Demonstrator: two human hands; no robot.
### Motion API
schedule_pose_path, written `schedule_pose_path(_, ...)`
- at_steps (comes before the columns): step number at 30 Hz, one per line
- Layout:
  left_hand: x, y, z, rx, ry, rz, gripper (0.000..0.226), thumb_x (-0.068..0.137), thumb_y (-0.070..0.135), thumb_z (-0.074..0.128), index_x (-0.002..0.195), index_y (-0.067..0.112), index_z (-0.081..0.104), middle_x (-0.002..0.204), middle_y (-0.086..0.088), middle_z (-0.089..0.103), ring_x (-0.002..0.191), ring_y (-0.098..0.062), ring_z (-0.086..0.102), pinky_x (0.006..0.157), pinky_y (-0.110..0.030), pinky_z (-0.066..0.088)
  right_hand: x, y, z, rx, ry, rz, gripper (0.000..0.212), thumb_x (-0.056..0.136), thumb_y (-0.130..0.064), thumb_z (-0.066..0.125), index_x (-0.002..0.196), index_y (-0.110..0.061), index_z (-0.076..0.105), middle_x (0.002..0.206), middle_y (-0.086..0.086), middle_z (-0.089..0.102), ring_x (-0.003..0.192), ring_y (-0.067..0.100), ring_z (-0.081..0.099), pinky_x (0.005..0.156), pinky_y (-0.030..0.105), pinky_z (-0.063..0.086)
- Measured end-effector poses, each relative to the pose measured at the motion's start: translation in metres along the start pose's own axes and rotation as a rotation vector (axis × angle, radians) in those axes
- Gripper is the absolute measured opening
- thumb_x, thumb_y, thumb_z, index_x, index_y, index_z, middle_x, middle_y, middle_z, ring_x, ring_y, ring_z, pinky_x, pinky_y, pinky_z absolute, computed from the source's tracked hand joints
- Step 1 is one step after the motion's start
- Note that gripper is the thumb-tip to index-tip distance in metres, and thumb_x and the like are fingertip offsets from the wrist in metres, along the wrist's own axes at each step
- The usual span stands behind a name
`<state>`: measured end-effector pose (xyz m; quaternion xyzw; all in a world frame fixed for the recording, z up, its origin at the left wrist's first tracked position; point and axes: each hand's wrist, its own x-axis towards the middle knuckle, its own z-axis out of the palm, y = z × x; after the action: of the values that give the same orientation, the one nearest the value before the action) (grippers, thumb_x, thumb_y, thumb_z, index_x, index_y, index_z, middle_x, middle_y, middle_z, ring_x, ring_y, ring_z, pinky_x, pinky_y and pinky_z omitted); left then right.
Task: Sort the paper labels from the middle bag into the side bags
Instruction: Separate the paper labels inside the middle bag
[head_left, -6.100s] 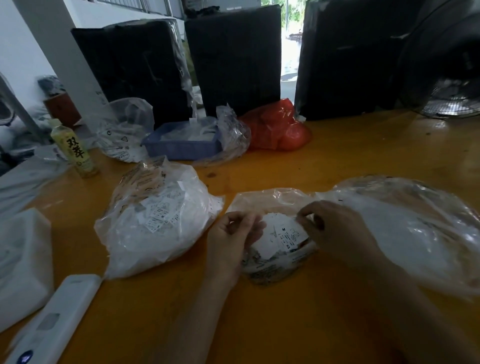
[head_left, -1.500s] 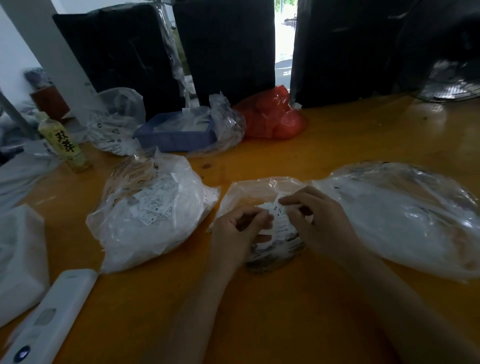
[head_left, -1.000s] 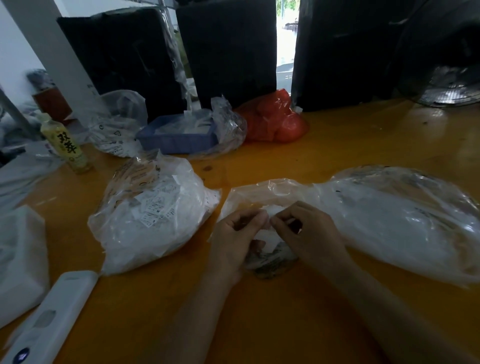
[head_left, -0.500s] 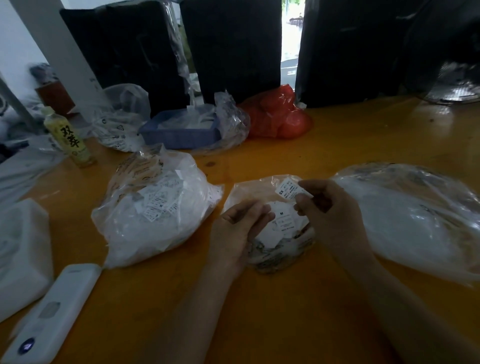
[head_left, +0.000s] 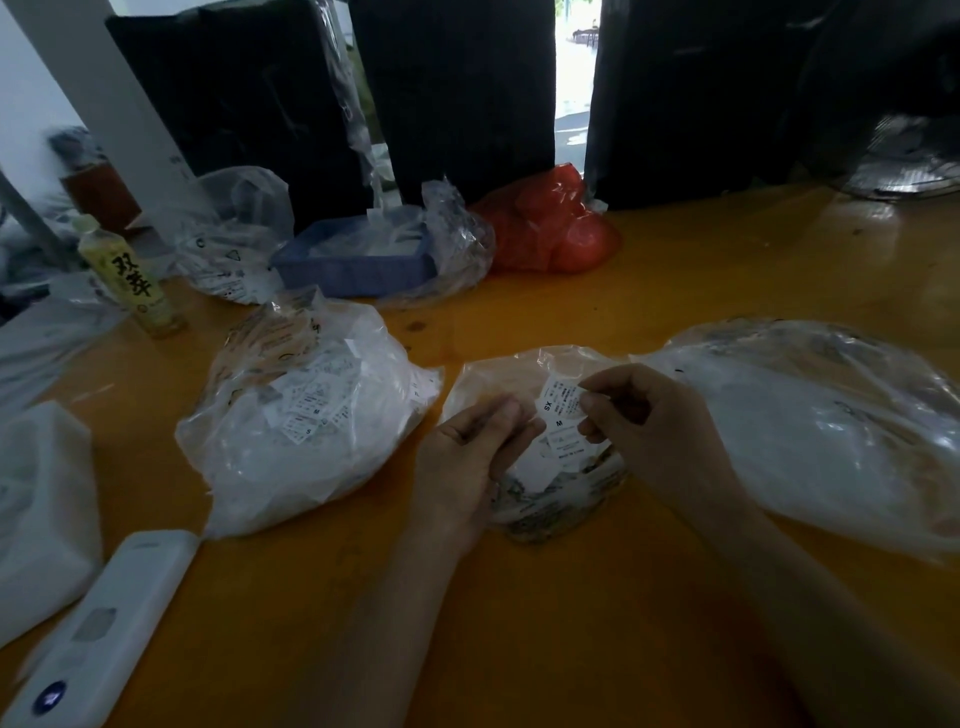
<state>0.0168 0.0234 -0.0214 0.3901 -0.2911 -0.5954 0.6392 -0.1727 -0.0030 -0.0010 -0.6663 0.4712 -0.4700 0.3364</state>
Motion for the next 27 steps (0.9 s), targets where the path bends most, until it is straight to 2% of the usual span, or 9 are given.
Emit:
schedule_pose_path(5, -0.003, 0.001, 0.001, 0.111, -0.007, 0.045, 0.032, 0.07, 0.033, 0.087, 0.097, 0.016, 0.085, 0.108, -0.015, 0.08, 0.101, -0.028, 0.078, 0.082, -0.025, 0.062, -0.002, 0.001, 0.002, -0.105, -0.025, -0.042, 0.009, 0.095, -0.021, 0.069, 0.103, -0.025, 0.068, 0.08, -0.012, 0.072, 0.073, -0.002, 0.07, 0.07, 0.014, 0.057)
schedule_pose_path(9, -0.008, 0.002, 0.003, 0.301, 0.019, 0.104, 0.02, 0.074, 0.038, 0.084, 0.093, 0.032, 0.086, 0.102, -0.001, 0.082, 0.092, -0.018, 0.079, 0.075, -0.024, 0.062, -0.004, 0.002, 0.005, -0.234, -0.062, -0.118, 0.014, 0.094, -0.024, 0.07, 0.106, -0.029, 0.07, 0.088, -0.025, 0.065, 0.078, -0.006, 0.067, 0.073, 0.007, 0.053)
schedule_pose_path(11, -0.01, 0.002, 0.003, 0.392, 0.008, 0.138, 0.014, 0.08, 0.038, 0.082, 0.093, 0.038, 0.085, 0.103, 0.007, 0.082, 0.092, -0.014, 0.079, 0.072, -0.025, 0.063, -0.005, 0.002, 0.007, -0.263, -0.077, -0.138, 0.019, 0.093, -0.028, 0.07, 0.112, -0.034, 0.069, 0.089, -0.027, 0.062, 0.081, -0.008, 0.065, 0.073, 0.005, 0.051)
schedule_pose_path(14, -0.011, 0.002, 0.004, 0.439, 0.013, 0.157, 0.015, 0.081, 0.04, 0.081, 0.096, 0.04, 0.084, 0.103, 0.009, 0.081, 0.094, -0.012, 0.078, 0.068, -0.024, 0.063, -0.005, 0.0, 0.009, -0.187, -0.051, -0.074, 0.034, 0.092, -0.037, 0.069, 0.125, -0.041, 0.059, 0.097, -0.024, 0.066, 0.081, -0.007, 0.066, 0.071, 0.008, 0.054)
schedule_pose_path(15, -0.011, 0.002, 0.004, 0.42, 0.037, 0.149, 0.017, 0.078, 0.042, 0.081, 0.095, 0.041, 0.084, 0.102, 0.008, 0.081, 0.093, -0.011, 0.078, 0.067, -0.024, 0.063, -0.005, -0.001, 0.009, -0.158, -0.019, -0.035, 0.032, 0.092, -0.039, 0.069, 0.122, -0.041, 0.059, 0.095, -0.023, 0.068, 0.079, -0.006, 0.067, 0.067, 0.01, 0.054)
schedule_pose_path(17, -0.009, 0.003, 0.004, 0.36, 0.077, 0.121, 0.018, 0.074, 0.042, 0.082, 0.092, 0.04, 0.085, 0.1, 0.005, 0.082, 0.091, -0.012, 0.079, 0.064, -0.023, 0.062, -0.003, 0.001, 0.007, -0.132, 0.026, 0.031, 0.015, 0.09, -0.043, 0.07, 0.103, -0.038, 0.064, 0.084, -0.022, 0.069, 0.073, -0.004, 0.067, 0.06, 0.01, 0.051)
schedule_pose_path(19, -0.007, 0.003, 0.003, 0.343, 0.088, 0.107, 0.021, 0.073, 0.044, 0.084, 0.093, 0.038, 0.085, 0.1, 0.003, 0.082, 0.09, -0.014, 0.079, 0.064, -0.024, 0.063, -0.004, 0.002, 0.008, -0.119, -0.003, 0.049, 0.008, 0.09, -0.043, 0.071, 0.09, -0.036, 0.066, 0.08, -0.024, 0.068, 0.07, -0.004, 0.066, 0.058, 0.008, 0.048)
schedule_pose_path(23, -0.008, 0.0, 0.002, 0.428, 0.076, 0.117, 0.027, 0.073, 0.059, 0.085, 0.096, 0.045, 0.082, 0.099, 0.006, 0.082, 0.092, -0.014, 0.079, 0.073, -0.033, 0.066, -0.01, 0.001, 0.019, -0.084, -0.054, 0.011, 0.005, 0.091, -0.037, 0.072, 0.089, -0.034, 0.067, 0.081, -0.025, 0.067, 0.073, -0.001, 0.065, 0.063, 0.009, 0.05)
schedule_pose_path(27, -0.01, 0.001, 0.003, 0.413, 0.069, 0.104, 0.023, 0.078, 0.052, 0.083, 0.097, 0.038, 0.084, 0.098, 0.0, 0.082, 0.091, -0.019, 0.08, 0.069, -0.032, 0.065, -0.013, 0.002, 0.025, -0.073, -0.041, -0.045, 0.004, 0.092, -0.032, 0.072, 0.091, -0.033, 0.068, 0.078, -0.021, 0.066, 0.077, 0.0, 0.064, 0.066, 0.011, 0.05)
